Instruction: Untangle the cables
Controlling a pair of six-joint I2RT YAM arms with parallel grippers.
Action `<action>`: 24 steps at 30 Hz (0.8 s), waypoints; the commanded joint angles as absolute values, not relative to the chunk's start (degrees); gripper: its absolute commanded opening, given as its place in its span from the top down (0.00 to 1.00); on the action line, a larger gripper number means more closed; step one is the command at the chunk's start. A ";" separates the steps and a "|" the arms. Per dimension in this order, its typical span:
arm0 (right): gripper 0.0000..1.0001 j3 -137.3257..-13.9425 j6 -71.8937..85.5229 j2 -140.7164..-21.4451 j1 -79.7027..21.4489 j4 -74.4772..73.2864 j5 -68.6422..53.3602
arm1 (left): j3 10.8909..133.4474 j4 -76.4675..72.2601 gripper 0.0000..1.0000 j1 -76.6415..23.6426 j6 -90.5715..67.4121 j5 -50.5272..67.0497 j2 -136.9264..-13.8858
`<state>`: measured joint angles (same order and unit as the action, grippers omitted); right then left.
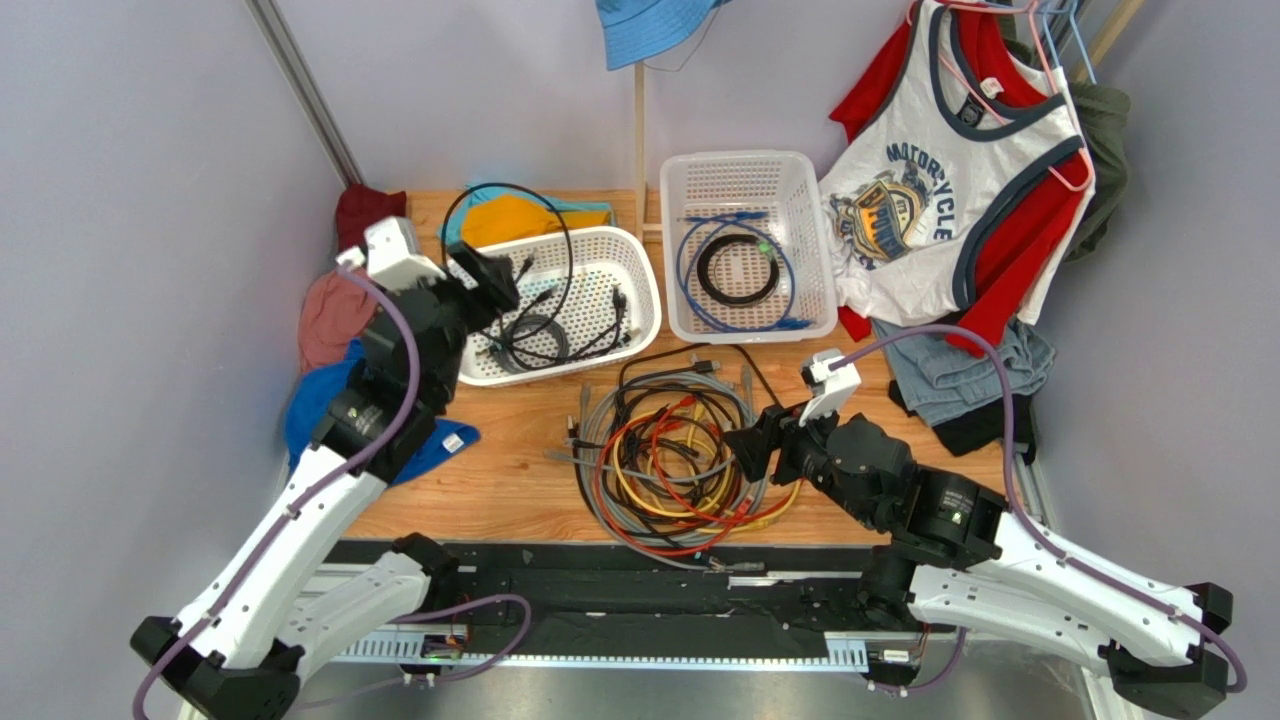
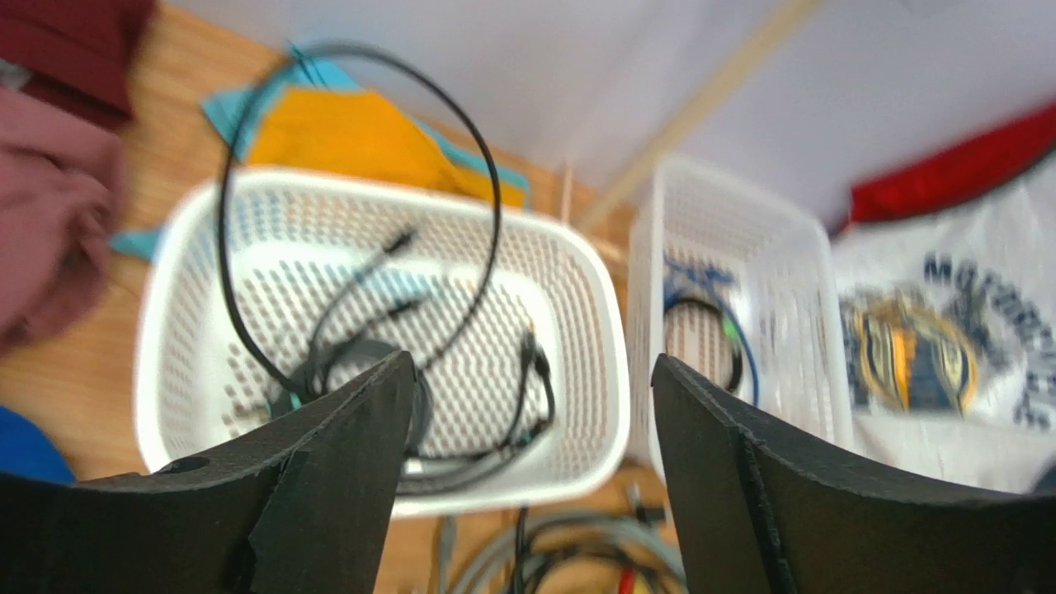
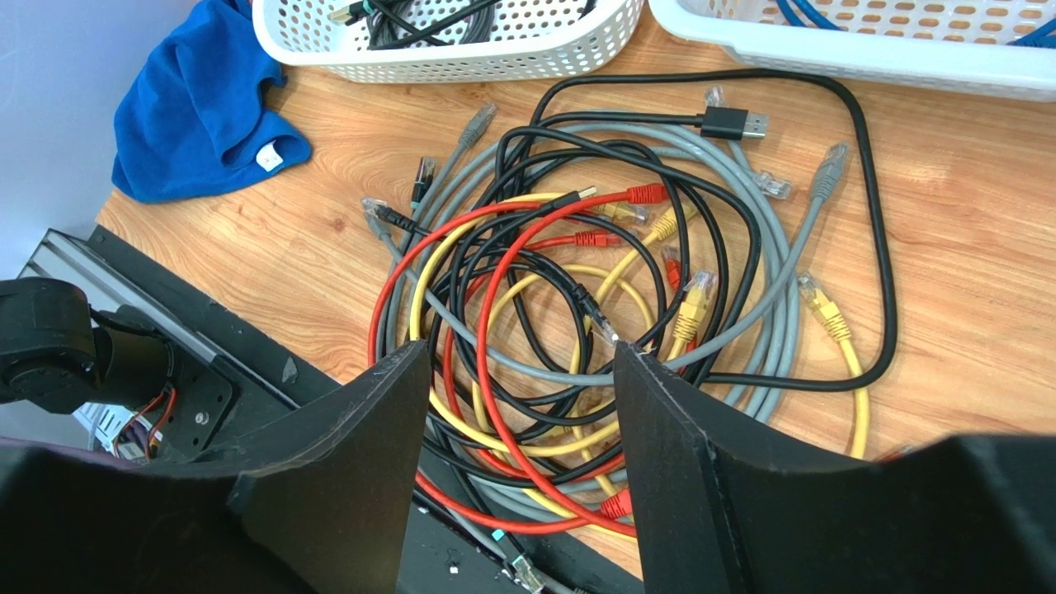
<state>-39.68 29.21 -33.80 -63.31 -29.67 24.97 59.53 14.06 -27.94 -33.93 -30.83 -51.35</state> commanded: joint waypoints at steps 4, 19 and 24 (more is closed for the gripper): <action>0.43 -37.18 35.06 -34.37 -63.37 -27.86 29.25 | 48.00 16.44 0.30 -42.51 -42.18 -27.86 -50.45; 0.44 -28.65 33.14 -39.27 -63.37 -19.70 13.74 | 35.08 17.22 0.08 -60.47 -51.24 -28.30 -49.06; 0.40 -33.38 31.03 -52.54 -63.28 -16.52 18.35 | 32.35 22.93 0.08 -60.47 -52.65 -30.59 -35.96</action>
